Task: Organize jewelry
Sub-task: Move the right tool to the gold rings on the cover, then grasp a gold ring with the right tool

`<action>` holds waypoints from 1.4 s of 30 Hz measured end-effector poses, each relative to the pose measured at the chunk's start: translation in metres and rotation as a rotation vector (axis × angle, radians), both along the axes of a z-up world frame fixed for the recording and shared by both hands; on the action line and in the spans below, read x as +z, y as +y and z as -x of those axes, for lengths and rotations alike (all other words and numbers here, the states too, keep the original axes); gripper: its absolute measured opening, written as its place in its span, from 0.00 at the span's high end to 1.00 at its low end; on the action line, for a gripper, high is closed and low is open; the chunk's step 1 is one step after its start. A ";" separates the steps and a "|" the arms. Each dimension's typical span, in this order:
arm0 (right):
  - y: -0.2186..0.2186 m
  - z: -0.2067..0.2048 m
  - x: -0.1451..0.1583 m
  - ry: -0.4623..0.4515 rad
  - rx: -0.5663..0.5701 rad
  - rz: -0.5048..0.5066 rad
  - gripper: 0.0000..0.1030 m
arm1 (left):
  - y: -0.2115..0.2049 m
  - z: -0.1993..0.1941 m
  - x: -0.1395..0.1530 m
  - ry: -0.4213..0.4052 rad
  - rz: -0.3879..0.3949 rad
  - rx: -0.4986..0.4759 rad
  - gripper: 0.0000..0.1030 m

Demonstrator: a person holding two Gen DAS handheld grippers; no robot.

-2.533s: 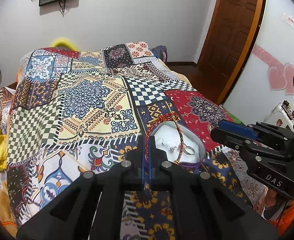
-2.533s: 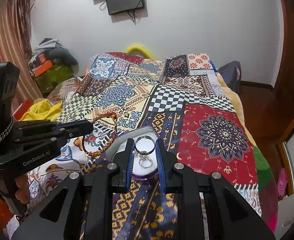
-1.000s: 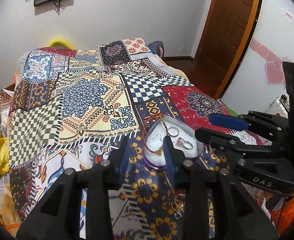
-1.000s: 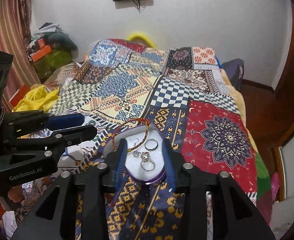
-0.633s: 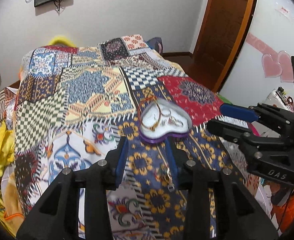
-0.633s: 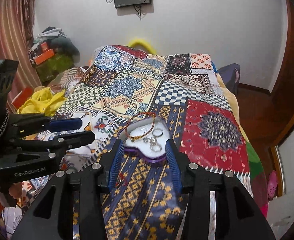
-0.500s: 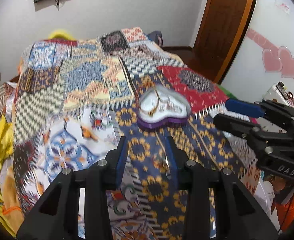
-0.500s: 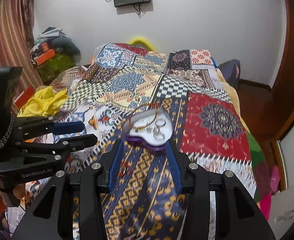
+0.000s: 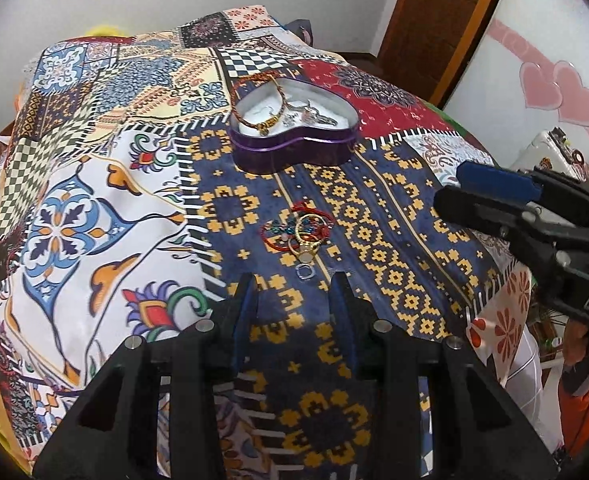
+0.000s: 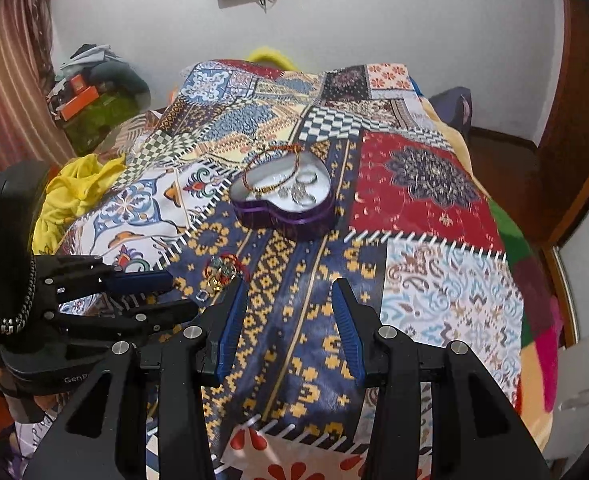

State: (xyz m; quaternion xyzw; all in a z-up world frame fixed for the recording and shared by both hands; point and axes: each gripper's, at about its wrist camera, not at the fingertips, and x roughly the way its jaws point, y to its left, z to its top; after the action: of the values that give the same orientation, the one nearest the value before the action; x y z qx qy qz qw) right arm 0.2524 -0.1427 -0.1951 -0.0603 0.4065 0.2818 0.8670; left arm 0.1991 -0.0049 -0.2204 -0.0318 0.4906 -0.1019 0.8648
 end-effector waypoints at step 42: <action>0.073 -0.001 -0.039 0.011 0.196 0.153 0.82 | 0.041 0.013 0.003 -0.061 0.034 0.029 0.99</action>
State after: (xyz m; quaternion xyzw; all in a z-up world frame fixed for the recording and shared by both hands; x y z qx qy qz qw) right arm 0.2529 -0.0697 -0.2341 -0.1641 0.4235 0.3338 0.8260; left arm 0.1857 0.0362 -0.2178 -0.0505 0.4618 -0.0983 0.8801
